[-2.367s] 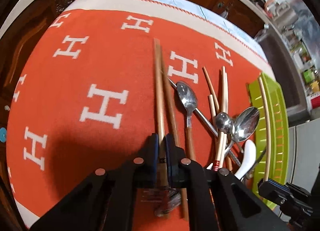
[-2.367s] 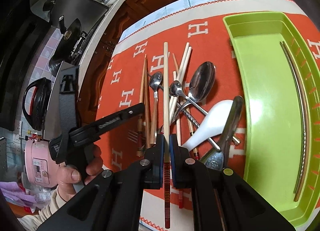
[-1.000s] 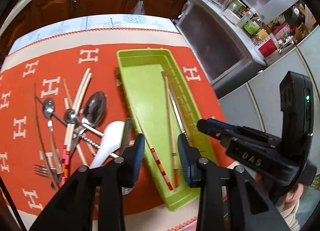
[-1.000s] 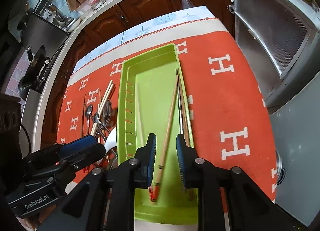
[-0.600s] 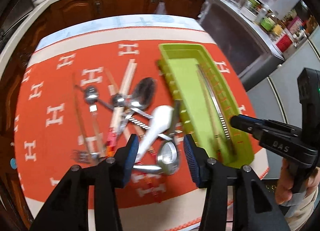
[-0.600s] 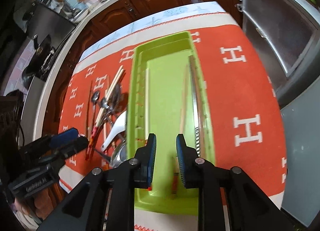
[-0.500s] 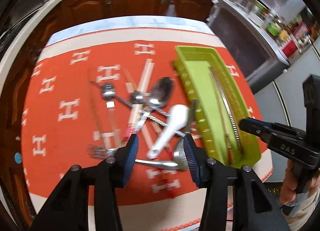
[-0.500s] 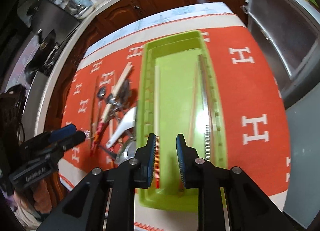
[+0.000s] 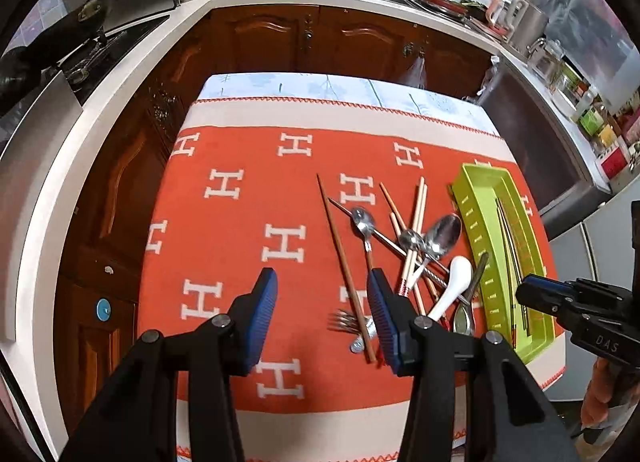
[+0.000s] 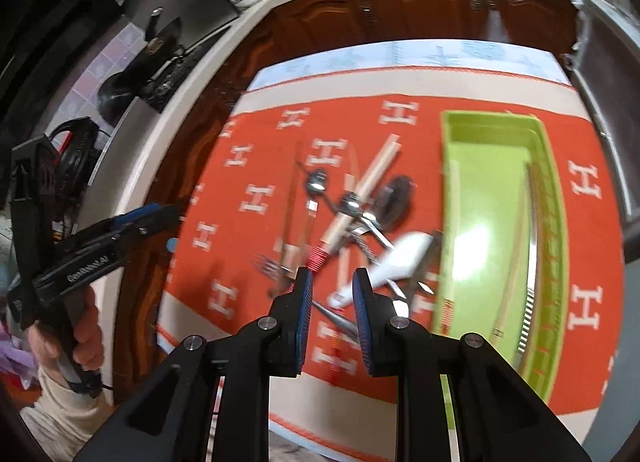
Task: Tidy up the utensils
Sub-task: 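Move both tools back from the tray to the utensil pile, then grasp a wooden chopstick with the left tool while the right tool grasps a wooden-handled spoon, then carry the chopstick and spoon into the green tray and open both tools, then lift both tools away from the tray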
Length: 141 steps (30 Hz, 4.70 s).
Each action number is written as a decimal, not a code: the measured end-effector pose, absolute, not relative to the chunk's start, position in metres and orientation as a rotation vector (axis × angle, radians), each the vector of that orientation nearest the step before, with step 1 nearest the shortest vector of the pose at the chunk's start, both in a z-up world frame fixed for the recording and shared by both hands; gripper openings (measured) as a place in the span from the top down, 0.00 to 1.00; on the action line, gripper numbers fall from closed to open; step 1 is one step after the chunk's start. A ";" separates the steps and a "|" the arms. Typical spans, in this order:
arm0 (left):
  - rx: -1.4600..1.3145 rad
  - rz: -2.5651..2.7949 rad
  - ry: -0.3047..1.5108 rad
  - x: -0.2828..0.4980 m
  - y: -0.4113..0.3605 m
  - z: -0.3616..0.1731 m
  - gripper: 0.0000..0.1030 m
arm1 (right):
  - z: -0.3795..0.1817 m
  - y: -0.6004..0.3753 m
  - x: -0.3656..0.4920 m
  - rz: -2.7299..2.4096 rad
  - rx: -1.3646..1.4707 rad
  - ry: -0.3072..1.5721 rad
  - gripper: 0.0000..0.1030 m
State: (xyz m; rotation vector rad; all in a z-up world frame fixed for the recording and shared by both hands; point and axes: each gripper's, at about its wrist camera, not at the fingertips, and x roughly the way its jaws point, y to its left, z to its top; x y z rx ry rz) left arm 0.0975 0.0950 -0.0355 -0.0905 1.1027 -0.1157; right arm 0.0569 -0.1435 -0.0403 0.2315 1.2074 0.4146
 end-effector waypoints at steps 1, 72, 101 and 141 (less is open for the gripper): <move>-0.108 -0.121 1.106 0.103 0.101 -0.037 0.57 | -0.039 -0.135 0.064 0.429 0.236 1.212 0.80; -0.415 -0.194 1.168 0.102 0.108 -0.105 0.96 | -0.132 -0.059 0.107 0.449 0.314 1.283 0.94; -0.120 -0.508 1.251 0.116 -0.151 -0.090 0.86 | -0.097 -0.342 0.021 0.128 0.536 1.120 0.92; -0.085 -0.138 1.149 0.054 0.057 -0.095 0.51 | -0.086 -0.193 0.021 0.282 0.318 1.194 0.87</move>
